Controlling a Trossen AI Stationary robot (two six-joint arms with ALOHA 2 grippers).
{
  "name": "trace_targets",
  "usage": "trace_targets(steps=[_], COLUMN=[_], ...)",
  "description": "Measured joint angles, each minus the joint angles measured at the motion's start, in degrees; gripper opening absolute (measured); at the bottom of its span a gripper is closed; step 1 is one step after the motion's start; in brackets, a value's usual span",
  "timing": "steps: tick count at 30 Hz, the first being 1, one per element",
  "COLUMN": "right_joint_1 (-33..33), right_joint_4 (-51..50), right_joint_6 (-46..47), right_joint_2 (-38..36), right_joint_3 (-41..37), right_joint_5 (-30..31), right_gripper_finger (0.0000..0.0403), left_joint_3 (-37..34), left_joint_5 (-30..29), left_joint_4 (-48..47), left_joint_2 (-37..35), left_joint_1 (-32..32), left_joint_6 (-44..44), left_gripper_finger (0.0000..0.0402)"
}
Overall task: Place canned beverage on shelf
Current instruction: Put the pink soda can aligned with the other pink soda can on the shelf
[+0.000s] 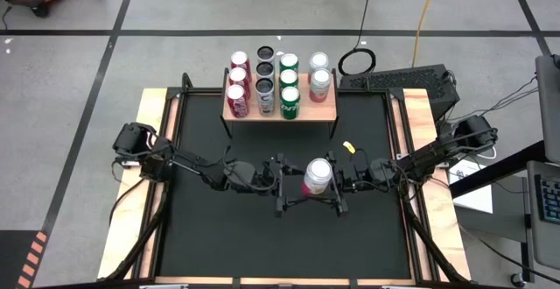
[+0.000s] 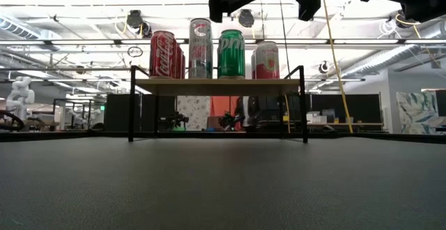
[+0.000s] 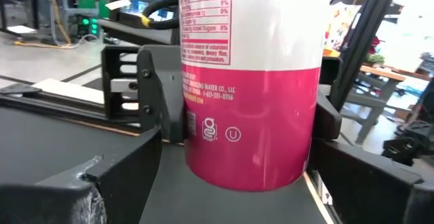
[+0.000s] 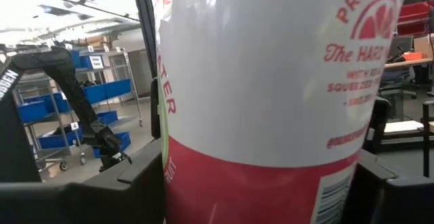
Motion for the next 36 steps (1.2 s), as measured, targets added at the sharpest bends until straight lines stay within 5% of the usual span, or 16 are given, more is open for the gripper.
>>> trace_targets(steps=[8,36], right_joint_1=[0.02,-0.26], right_joint_4=[0.35,-5.67], right_joint_6=[0.11,-2.45], right_joint_2=[-0.11,-0.02], right_joint_3=[-0.02,4.93], right_joint_5=[-0.11,0.82], right_gripper_finger=[0.0279,0.0279], left_joint_3=[3.94,4.21], left_joint_5=[1.08,3.59], left_joint_4=[-6.57,-7.23], left_joint_2=[0.05,0.05], left_joint_1=[-0.03,0.67], left_joint_6=[0.09,-4.04], left_gripper_finger=[0.0391,0.0391])
